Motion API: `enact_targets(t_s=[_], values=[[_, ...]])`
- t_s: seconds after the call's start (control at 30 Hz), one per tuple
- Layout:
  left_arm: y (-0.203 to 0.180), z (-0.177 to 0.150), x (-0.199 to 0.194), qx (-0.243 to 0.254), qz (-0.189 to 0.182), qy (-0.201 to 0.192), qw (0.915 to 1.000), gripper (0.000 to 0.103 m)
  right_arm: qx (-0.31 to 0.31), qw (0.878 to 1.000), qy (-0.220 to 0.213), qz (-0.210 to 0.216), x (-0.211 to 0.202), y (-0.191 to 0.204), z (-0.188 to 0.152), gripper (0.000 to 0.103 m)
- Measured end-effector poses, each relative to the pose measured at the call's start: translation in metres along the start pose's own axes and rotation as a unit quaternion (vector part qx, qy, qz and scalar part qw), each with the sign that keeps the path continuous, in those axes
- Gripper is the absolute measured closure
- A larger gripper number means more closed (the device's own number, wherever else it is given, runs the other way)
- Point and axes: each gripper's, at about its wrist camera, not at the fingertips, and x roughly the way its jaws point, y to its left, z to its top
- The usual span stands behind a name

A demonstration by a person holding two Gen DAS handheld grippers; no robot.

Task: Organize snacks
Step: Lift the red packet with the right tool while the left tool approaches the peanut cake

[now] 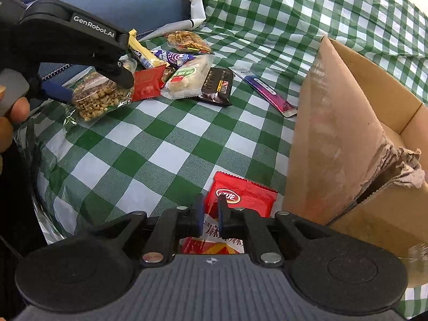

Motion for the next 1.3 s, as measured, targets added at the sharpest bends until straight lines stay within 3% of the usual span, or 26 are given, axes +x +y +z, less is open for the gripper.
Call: enact_targets(t_s=[0.4,0.5,0.53,0.57,0.67,0.73,0.83,0.9,0.97,1.2,1.27,1.3], values=[[0.004,0.002,0.004,-0.009,-0.008,0.008,0.9999,0.017,-0.042,0.999,-0.017,-0.015,-0.004,0.009,-0.004,0.094],[0.004,0.002,0.006,-0.011,-0.009,0.011,0.9998,0.017,-0.041,0.999,-0.024,-0.019,-0.008,0.006,-0.003,0.074],[0.004,0.002,0.006,-0.012,-0.009,0.011,0.9998,0.017,-0.039,0.999,-0.029,-0.021,-0.012,0.006,-0.002,0.055],[0.004,0.002,0.006,-0.013,-0.01,0.012,0.9998,0.017,-0.038,0.998,-0.039,-0.023,-0.019,0.005,-0.001,0.045],[0.005,0.003,0.007,-0.015,-0.011,0.012,0.9998,0.017,-0.037,0.997,-0.058,-0.034,-0.043,0.007,0.0,0.042],[0.004,0.003,0.008,-0.014,-0.009,0.012,0.9998,0.017,-0.02,0.998,-0.032,-0.048,-0.048,0.007,-0.004,0.041],[0.002,0.002,0.007,-0.01,-0.009,0.01,0.9999,0.017,0.027,0.999,0.007,-0.033,-0.049,0.005,-0.014,0.04],[0.001,0.002,0.006,-0.006,-0.01,0.008,0.9999,0.017,0.031,0.998,0.012,-0.045,-0.047,0.006,-0.016,0.035],[-0.001,0.001,0.005,0.001,-0.011,0.006,0.9999,0.017,0.051,0.997,0.021,-0.052,-0.039,-0.001,-0.015,0.023],[-0.022,-0.007,0.002,0.068,-0.03,0.013,0.9971,0.018,0.135,0.988,0.066,-0.041,-0.012,-0.022,-0.02,0.024],[-0.027,-0.011,0.002,0.085,-0.031,0.02,0.9957,0.018,0.139,0.988,0.059,-0.026,-0.014,-0.024,-0.02,0.044],[-0.028,-0.012,0.003,0.089,-0.032,0.025,0.9952,0.018,0.131,0.99,0.054,-0.02,-0.016,-0.022,-0.019,0.049]])
